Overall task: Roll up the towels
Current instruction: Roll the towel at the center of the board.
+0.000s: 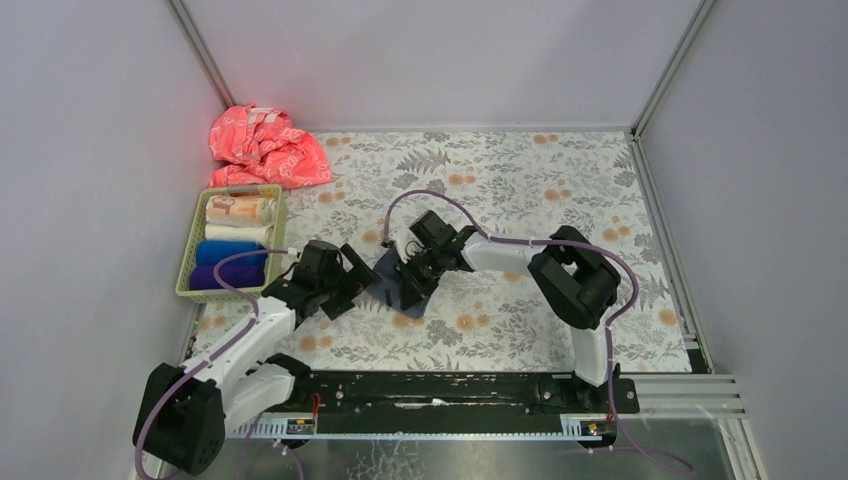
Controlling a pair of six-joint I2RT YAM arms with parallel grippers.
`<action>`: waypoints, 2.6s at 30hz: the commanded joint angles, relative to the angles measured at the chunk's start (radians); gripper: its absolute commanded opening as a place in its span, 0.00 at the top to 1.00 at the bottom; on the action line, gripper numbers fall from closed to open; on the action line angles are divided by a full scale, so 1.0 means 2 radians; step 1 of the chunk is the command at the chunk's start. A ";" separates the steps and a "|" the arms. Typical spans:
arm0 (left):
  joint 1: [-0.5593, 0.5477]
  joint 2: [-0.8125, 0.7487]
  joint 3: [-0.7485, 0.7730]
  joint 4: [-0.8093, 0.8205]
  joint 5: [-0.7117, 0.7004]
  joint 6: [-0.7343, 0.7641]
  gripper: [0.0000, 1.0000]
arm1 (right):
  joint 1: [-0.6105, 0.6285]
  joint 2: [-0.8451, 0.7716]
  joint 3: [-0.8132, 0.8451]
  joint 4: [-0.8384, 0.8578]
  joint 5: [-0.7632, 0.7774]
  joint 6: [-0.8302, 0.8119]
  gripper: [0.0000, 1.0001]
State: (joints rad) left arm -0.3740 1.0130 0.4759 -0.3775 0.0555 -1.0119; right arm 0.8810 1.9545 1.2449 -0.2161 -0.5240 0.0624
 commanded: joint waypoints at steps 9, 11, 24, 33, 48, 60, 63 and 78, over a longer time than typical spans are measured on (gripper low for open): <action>0.001 0.016 -0.020 0.054 0.062 -0.016 0.00 | -0.072 0.089 -0.046 0.123 -0.268 0.240 0.90; 0.001 0.031 -0.020 0.069 0.066 -0.016 0.00 | -0.080 0.101 -0.054 0.147 -0.276 0.264 0.89; 0.000 0.118 -0.026 0.140 0.080 -0.013 0.00 | -0.098 0.120 -0.026 0.084 -0.245 0.232 0.87; 0.002 0.139 -0.021 0.113 0.041 -0.009 0.59 | -0.098 0.096 -0.011 0.022 -0.187 0.178 0.84; 0.004 0.168 0.006 0.068 0.010 0.014 0.72 | 0.006 -0.097 -0.025 -0.033 0.133 0.016 0.48; 0.004 0.178 0.008 0.074 0.019 0.018 0.69 | 0.138 -0.103 -0.050 0.039 0.316 -0.082 0.42; 0.004 0.180 0.008 0.076 0.022 0.018 0.68 | 0.148 -0.074 -0.044 0.037 0.336 -0.094 0.42; 0.025 0.129 0.018 0.055 0.029 0.031 0.37 | 0.103 -0.018 -0.027 -0.012 0.199 -0.074 0.74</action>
State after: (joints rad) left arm -0.3439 1.3075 0.5114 -0.1661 0.1703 -0.9936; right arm 1.1534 1.8877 1.1759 -0.1642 0.1425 -0.1497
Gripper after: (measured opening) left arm 0.581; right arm 0.336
